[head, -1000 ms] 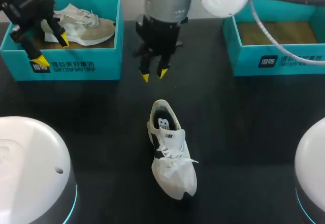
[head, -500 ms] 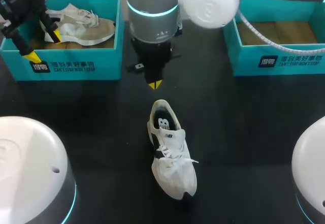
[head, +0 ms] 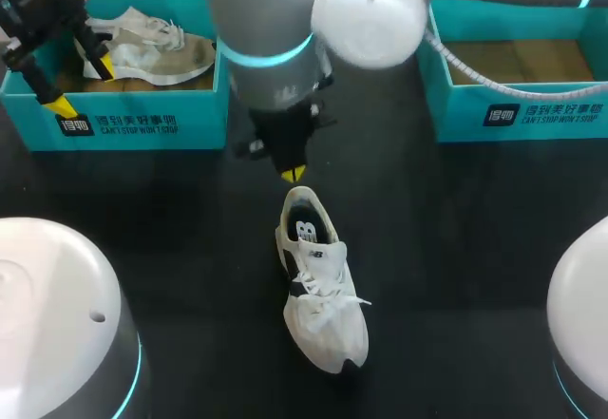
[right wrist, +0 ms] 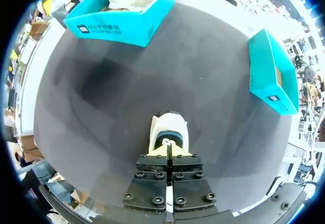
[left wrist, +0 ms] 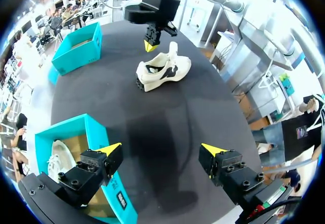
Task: Take the shoe out of the shoebox, open the shoe tongue, remove and reinsert the insole, then place the shoe into the shoebox
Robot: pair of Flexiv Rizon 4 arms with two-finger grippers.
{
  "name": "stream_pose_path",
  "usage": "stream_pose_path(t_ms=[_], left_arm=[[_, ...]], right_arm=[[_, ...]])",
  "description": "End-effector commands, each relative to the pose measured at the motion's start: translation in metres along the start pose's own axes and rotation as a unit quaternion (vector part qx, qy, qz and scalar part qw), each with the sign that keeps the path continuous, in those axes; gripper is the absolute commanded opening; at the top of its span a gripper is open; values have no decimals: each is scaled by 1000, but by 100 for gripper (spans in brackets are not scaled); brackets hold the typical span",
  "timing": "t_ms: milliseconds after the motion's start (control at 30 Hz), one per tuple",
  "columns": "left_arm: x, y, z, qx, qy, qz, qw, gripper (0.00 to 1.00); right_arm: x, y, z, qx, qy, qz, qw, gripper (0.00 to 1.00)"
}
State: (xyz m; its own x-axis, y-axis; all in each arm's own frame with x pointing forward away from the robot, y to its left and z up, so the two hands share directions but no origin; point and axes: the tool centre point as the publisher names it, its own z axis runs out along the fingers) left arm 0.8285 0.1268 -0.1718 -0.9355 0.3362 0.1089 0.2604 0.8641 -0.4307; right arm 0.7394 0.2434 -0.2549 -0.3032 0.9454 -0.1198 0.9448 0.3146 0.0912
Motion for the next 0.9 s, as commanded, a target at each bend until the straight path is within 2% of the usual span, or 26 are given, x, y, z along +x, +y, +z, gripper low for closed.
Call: stream_pose_path(t_ms=[33, 233, 467, 900], left_arm=[[-1, 1, -1, -1, 1, 0, 1000, 100], [-1, 1, -1, -1, 1, 0, 1000, 100], [-1, 1, -1, -1, 1, 0, 1000, 100], [-1, 1, -1, -1, 1, 0, 1000, 100]], right_arm=[[16, -15, 21, -5, -35, 7, 999, 0], [19, -24, 42, -1, -54, 17, 998, 0], [18, -29, 57, 2, -70, 32, 997, 0], [-5, -35, 87, 10, -87, 71, 994, 0]])
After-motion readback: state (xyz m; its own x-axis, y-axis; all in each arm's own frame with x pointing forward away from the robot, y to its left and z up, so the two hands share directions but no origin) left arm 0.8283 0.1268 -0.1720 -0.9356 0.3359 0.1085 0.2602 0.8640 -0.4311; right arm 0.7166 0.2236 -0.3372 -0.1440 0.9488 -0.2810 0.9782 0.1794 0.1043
